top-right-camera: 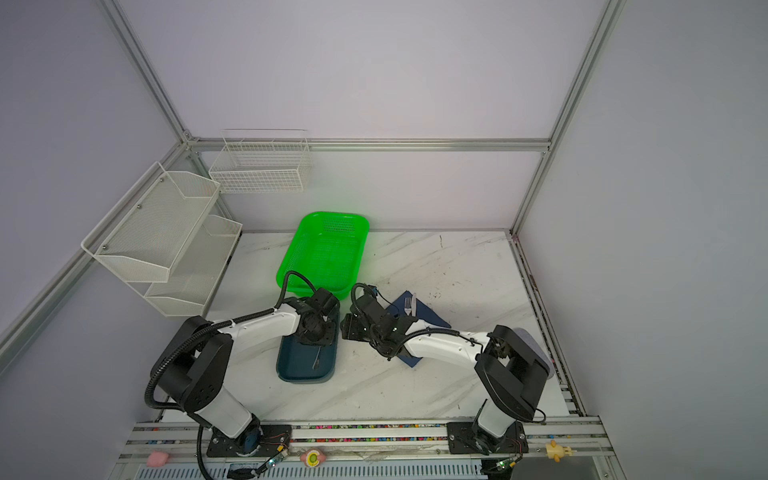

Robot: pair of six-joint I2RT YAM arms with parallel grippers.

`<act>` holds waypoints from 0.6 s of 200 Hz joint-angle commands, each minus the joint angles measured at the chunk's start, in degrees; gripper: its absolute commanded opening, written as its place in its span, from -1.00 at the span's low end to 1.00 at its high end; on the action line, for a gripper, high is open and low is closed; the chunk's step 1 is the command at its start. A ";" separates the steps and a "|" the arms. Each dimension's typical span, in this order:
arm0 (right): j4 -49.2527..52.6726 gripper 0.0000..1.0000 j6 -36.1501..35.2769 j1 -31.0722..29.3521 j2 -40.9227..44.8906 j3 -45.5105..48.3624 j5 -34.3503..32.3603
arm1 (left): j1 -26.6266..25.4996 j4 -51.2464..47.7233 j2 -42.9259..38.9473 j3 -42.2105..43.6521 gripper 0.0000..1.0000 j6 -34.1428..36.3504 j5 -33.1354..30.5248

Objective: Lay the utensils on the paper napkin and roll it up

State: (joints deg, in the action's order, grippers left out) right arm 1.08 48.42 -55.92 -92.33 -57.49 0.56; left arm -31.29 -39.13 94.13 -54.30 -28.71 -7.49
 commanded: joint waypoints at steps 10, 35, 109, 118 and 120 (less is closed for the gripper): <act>-3.37 0.24 0.78 -0.16 -0.33 1.17 0.68 | 1.55 -3.35 1.81 -3.82 -0.63 2.65 1.82; -3.81 0.24 0.71 -0.18 -0.39 1.65 0.42 | 2.62 -3.30 3.47 -4.83 -0.63 3.88 4.75; -2.71 0.25 0.81 0.04 1.01 2.53 -1.00 | 2.81 -3.27 7.94 -6.27 -0.69 3.81 7.24; -2.37 0.25 0.85 0.18 1.07 2.30 -0.91 | 2.81 -3.14 7.87 -5.93 -0.69 3.92 7.44; -2.37 0.25 0.87 0.24 1.10 2.28 -0.84 | 2.81 -3.14 7.90 -5.91 -0.69 3.92 7.47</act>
State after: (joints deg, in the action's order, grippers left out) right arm -1.78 48.47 -55.92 -92.31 -55.90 0.91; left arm -28.84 -42.54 99.15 -60.16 -25.93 -3.09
